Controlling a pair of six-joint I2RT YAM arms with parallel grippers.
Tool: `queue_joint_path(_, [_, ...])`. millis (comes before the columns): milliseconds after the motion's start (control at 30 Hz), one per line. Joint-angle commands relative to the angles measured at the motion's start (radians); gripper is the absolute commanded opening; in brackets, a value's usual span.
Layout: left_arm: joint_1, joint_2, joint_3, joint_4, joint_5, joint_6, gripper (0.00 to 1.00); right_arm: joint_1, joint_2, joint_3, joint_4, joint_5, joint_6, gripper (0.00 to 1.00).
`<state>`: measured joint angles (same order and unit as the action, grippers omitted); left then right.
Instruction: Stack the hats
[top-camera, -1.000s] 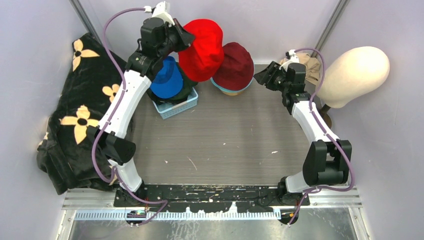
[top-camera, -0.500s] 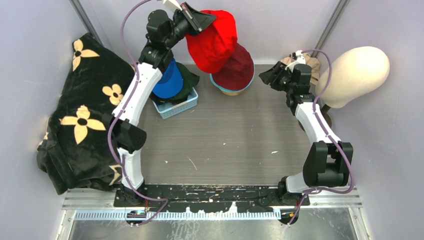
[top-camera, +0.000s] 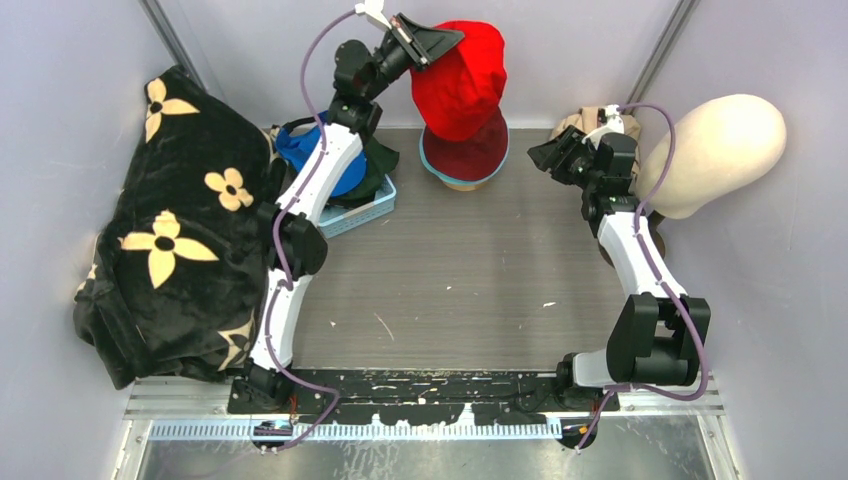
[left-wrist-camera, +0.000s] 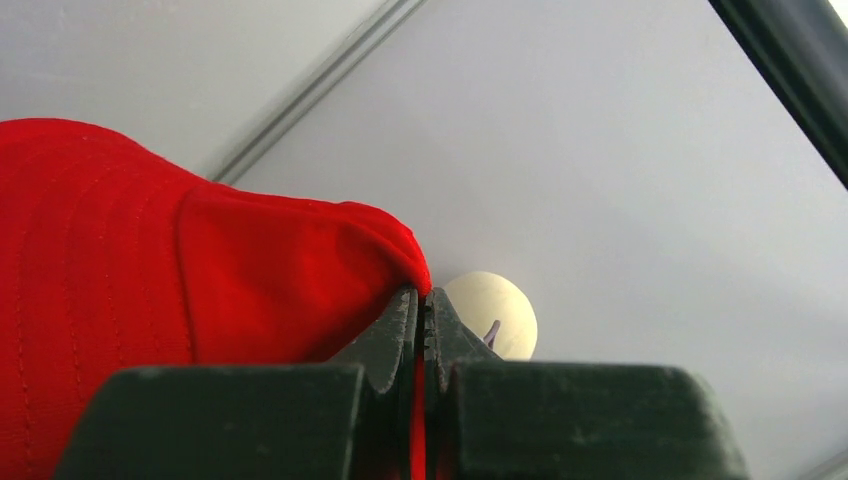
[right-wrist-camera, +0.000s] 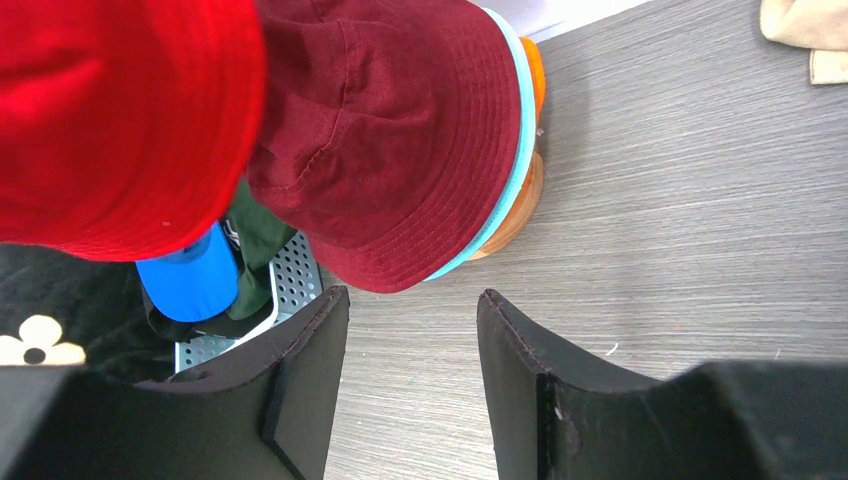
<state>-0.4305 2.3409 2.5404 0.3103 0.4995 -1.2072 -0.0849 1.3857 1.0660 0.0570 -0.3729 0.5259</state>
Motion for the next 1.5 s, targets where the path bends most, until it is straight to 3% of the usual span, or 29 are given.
queue_joint_path(0, [-0.012,0.034,0.053,0.199,0.024,-0.134,0.00,-0.008,-0.034,-0.001,0.064,-0.017,0.015,0.55])
queue_joint_path(200, [-0.026,0.041,-0.023,0.276,0.025,-0.179,0.00,-0.009,-0.034,-0.007,0.070,-0.017,0.016,0.55])
queue_joint_path(1100, [-0.055,0.157,-0.025,0.473,0.014,-0.377,0.00,-0.009,-0.019,-0.022,0.079,-0.020,0.015,0.55])
queue_joint_path(1467, [-0.052,0.139,-0.124,0.455,0.007,-0.338,0.00,-0.009,-0.013,-0.017,0.080,-0.025,0.012,0.55])
